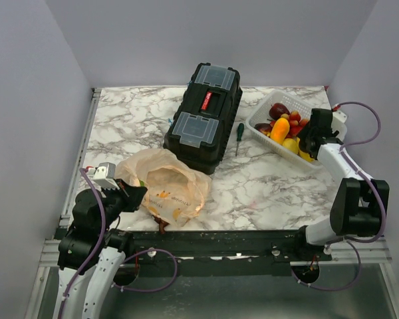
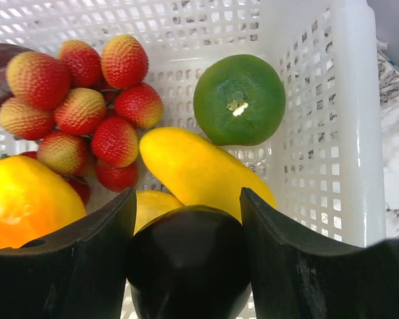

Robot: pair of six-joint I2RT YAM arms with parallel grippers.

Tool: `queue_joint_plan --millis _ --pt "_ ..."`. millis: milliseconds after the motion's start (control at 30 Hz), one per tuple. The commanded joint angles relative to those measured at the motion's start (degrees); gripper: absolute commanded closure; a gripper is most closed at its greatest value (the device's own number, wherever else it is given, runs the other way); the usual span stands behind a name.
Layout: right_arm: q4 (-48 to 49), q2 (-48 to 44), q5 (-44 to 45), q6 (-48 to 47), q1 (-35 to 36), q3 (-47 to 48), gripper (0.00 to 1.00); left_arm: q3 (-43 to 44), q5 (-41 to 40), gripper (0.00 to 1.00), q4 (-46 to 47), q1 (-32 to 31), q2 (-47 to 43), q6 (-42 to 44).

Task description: Take the fake fruits out of the plastic bag

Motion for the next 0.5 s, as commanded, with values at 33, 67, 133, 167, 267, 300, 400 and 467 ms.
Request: queue_joint_plan --millis 33,67,133,167,267,300,400,467 --pt "-0.55 2.39 3.62 -0.66 -0.43 -0.34 0.74 0.04 -0.22 1.00 0.51 -0.26 0.62 -0.12" --pt "-0.72 2.80 3.57 -0.89 -0.41 -0.13 0.71 -0.02 -0.46 1.00 0.48 -0.30 0.53 -0.17" --pt "-1.54 3.11 3.88 -1.06 -0.46 0.28 0.63 -0.02 -0.51 1.00 0.55 -0.29 0.50 -0.26" --pt "-1.61 3.03 3.99 -1.13 -0.41 0.11 0.57 -0.02 -0.39 1.00 0.56 -0.30 0.45 -0.19" --pt "-0.88 2.85 3.08 -1.24 -0.41 -0.51 0.43 -0.01 -0.18 1.00 0.56 -0.26 0.95 -0.05" --pt "-0.58 2.98 2.57 -1.47 -0.43 -0.62 0.40 0.05 -0.25 1.00 0.56 -0.29 0.97 -0.13" --pt "-1.01 3.46 1.73 -2.00 -0.46 -0.31 0.29 -0.02 -0.35 1.00 0.56 -0.30 1.06 -0.23" --pt "-1.34 3.31 0.78 -2.20 -0.44 -0.10 0.22 -0.02 -0.09 1.00 0.64 -0.28 1.06 -0.14"
